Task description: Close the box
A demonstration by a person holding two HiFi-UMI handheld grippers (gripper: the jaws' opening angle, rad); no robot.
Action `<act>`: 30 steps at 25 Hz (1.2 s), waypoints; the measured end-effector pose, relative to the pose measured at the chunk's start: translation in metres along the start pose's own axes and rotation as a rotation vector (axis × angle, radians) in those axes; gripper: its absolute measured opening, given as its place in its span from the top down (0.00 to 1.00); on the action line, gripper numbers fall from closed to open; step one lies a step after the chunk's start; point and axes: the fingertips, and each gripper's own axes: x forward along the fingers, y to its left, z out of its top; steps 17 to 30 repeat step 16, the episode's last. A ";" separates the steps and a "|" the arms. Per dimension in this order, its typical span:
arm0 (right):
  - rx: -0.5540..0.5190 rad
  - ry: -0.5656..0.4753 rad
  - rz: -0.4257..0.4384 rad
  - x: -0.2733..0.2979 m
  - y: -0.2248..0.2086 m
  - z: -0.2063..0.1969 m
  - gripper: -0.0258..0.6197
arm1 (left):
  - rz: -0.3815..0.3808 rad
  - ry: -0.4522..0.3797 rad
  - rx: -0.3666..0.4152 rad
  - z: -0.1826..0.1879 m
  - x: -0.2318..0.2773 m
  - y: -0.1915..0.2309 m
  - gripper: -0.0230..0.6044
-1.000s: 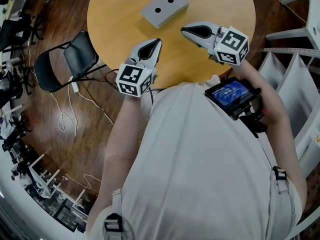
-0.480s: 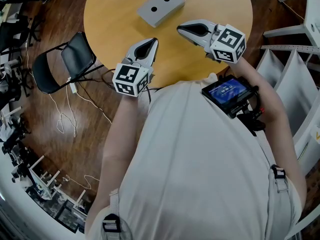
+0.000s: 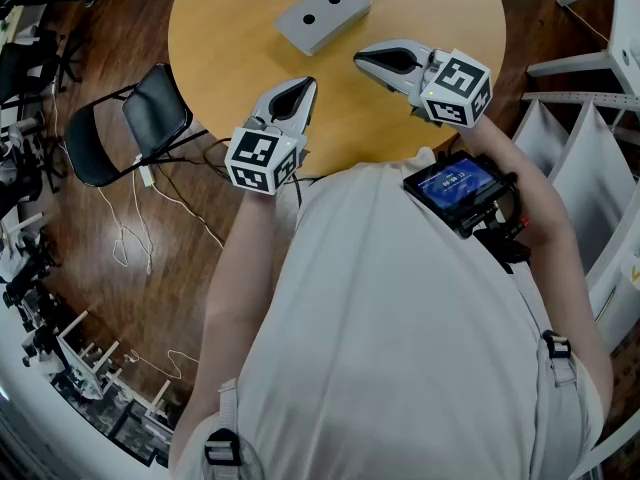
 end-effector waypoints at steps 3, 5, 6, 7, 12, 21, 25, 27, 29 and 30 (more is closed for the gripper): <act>0.001 -0.002 0.000 0.000 0.000 0.000 0.96 | 0.000 0.001 0.001 0.000 0.000 0.000 0.96; 0.001 -0.001 -0.001 0.000 0.000 0.000 0.96 | -0.002 0.002 0.002 0.001 0.000 0.000 0.96; 0.001 -0.001 -0.001 0.000 0.000 0.000 0.96 | -0.002 0.002 0.002 0.001 0.001 0.000 0.96; 0.002 -0.001 -0.002 0.000 0.000 0.000 0.96 | -0.003 0.002 0.002 0.001 0.001 0.000 0.96; 0.000 -0.001 -0.002 -0.001 0.000 -0.001 0.96 | -0.006 0.002 0.003 0.001 0.002 -0.002 0.96; -0.002 -0.003 -0.001 0.000 0.001 -0.002 0.96 | -0.005 0.001 0.004 -0.002 0.001 -0.002 0.96; -0.002 -0.003 -0.001 0.000 0.001 -0.002 0.96 | -0.005 0.001 0.004 -0.002 0.001 -0.002 0.96; -0.002 -0.003 -0.001 0.000 0.001 -0.002 0.96 | -0.005 0.001 0.004 -0.002 0.001 -0.002 0.96; -0.002 -0.003 -0.001 0.000 0.001 -0.002 0.96 | -0.005 0.001 0.004 -0.002 0.001 -0.002 0.96; -0.002 -0.003 -0.001 0.000 0.001 -0.002 0.96 | -0.005 0.001 0.004 -0.002 0.001 -0.002 0.96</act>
